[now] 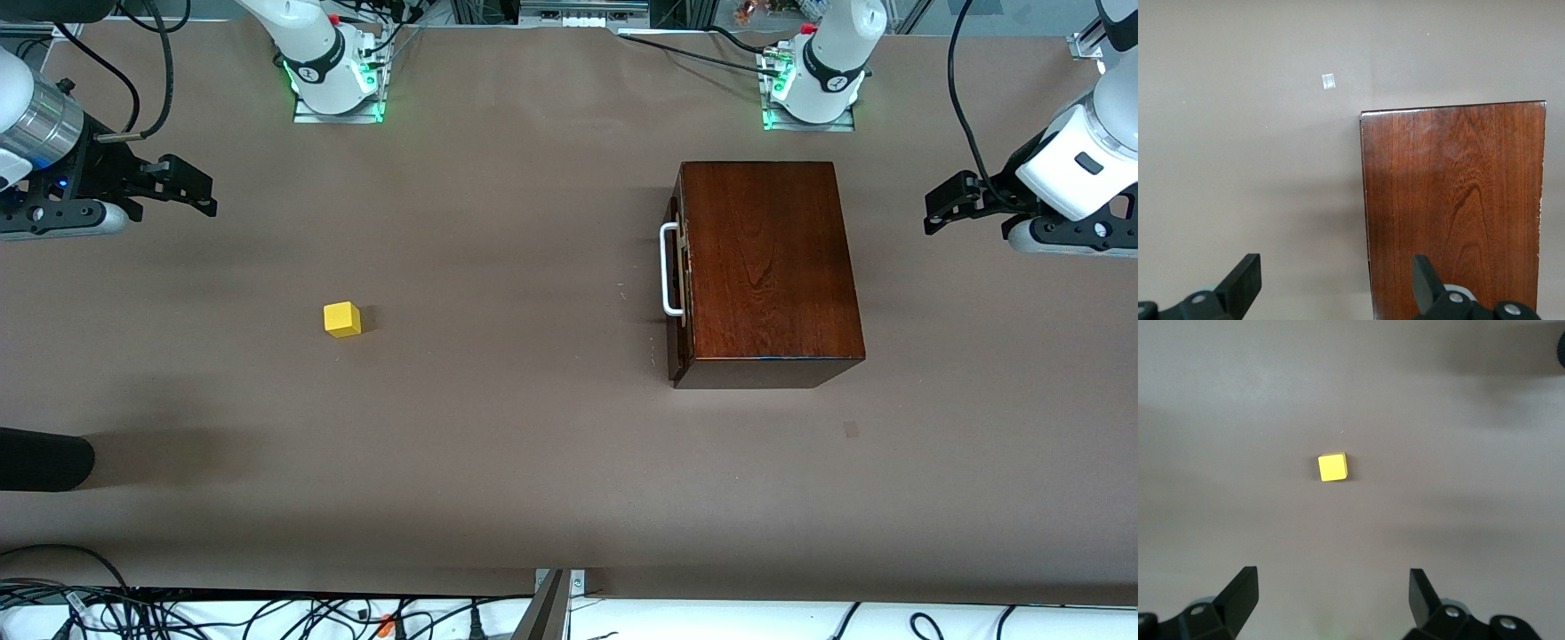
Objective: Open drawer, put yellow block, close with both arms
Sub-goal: 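Move the left gripper toward the white drawer handle of the box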
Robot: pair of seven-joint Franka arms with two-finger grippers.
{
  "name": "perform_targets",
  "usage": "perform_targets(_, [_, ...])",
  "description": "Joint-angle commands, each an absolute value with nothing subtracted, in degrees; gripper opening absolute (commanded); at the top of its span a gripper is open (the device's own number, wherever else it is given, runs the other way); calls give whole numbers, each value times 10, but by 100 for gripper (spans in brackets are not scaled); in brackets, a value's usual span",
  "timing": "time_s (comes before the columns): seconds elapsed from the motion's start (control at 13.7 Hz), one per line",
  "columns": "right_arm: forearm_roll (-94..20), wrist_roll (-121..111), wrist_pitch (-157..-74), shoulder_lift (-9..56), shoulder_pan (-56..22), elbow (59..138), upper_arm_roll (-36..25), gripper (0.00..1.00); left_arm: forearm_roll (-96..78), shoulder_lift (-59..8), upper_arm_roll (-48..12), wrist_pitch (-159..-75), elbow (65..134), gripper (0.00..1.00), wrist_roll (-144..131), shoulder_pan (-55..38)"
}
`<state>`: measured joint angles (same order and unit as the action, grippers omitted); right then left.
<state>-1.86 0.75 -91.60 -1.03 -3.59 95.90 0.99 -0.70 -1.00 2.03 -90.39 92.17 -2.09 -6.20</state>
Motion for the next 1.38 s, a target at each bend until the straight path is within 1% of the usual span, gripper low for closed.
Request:
perform_targets(0.0, [-27,4,-911,-4,-32,943,14,100,-11,3,19,-904,928,100,-20,-62])
perform_targets(0.36, [-28,4,-911,-4,-32,943,13,100,-15,3,21,-909,926,100,-18,-62])
perform_targets(0.73, [-28,4,-911,-4,-32,943,13,100,-12,-15,18,-908,890,100,-13,-63])
perform_targets(1.17, [-28,4,-910,-4,-32,943,13,100,-20,-20,12,-904,888,100,-23,-69])
perform_targets(1.31, [-28,4,-910,-4,-32,943,13,100,-21,-30,-3,-904,889,100,-38,-72])
